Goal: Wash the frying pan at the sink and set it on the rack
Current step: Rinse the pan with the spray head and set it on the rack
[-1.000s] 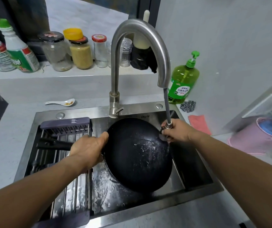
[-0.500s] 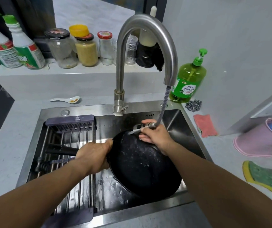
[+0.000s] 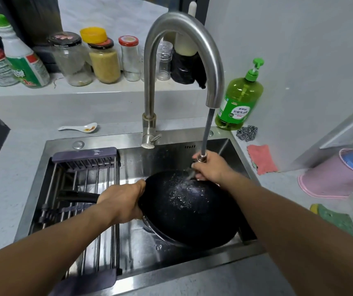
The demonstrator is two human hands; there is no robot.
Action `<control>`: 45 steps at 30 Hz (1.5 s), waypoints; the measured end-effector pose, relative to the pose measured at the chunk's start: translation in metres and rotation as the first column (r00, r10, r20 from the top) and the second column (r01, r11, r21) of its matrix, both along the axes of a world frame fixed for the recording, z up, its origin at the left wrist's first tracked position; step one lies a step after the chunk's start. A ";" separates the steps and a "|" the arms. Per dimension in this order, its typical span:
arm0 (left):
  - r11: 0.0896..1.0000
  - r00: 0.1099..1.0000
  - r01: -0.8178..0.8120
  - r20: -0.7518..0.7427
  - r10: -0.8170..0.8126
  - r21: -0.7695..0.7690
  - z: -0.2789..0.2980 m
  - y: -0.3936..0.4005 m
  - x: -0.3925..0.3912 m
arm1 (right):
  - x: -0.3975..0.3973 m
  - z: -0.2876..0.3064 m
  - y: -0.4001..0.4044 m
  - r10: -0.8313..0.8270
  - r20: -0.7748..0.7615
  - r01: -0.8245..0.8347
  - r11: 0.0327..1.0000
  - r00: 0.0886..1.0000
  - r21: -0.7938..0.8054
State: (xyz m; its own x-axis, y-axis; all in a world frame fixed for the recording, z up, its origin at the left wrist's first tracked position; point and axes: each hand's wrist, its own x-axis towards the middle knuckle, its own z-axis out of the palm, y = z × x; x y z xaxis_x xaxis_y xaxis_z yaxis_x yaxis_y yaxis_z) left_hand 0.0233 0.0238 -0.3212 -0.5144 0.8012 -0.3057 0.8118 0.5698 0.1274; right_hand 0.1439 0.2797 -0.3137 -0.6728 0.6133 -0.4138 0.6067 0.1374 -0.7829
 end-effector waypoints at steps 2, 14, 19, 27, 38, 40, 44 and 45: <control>1.000 0.998 -0.006 -0.066 0.006 -0.004 0.002 0.001 -0.001 | 0.010 0.010 0.019 0.069 0.157 -0.081 0.995 0.985 0.066; 0.995 0.986 -0.101 -0.131 0.103 0.023 -0.009 -0.001 0.008 | -0.007 0.012 -0.074 0.077 -0.126 -0.142 0.730 0.989 -0.668; 0.977 0.976 -0.206 -0.056 0.208 0.048 -0.016 -0.008 0.015 | 0.005 0.013 -0.072 0.208 -0.066 -0.203 0.754 0.976 -0.625; 0.981 0.981 -0.192 0.018 0.191 0.011 -0.004 -0.010 0.001 | 0.047 0.033 0.018 0.293 0.355 -0.251 0.955 0.888 -0.159; 0.974 0.975 0.159 0.182 -0.129 -0.159 0.034 0.008 -0.004 | 0.037 0.058 0.019 0.055 -0.028 -0.058 0.990 0.998 -0.129; 0.960 0.969 0.208 0.173 -0.176 -0.188 0.042 0.015 -0.003 | 0.031 0.076 0.018 0.081 -0.025 -0.083 0.989 0.996 -0.120; 0.959 0.969 0.203 0.182 -0.168 -0.199 0.053 0.027 -0.001 | 0.027 0.105 0.004 0.150 -0.006 -0.149 0.976 0.989 -0.157; 0.965 0.968 0.179 0.209 -0.138 -0.192 0.055 0.029 0.000 | 0.026 0.109 -0.002 0.164 -0.016 -0.165 0.970 0.986 -0.179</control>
State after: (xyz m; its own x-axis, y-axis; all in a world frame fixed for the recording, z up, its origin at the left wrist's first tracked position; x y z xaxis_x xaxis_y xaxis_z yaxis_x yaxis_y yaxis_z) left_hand 0.0228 0.0527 -0.2665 -0.3013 0.7760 -0.5541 0.8656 0.4663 0.1825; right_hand 0.1702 0.2779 -0.2042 -0.7590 0.4104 -0.5056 0.5863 0.0930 -0.8047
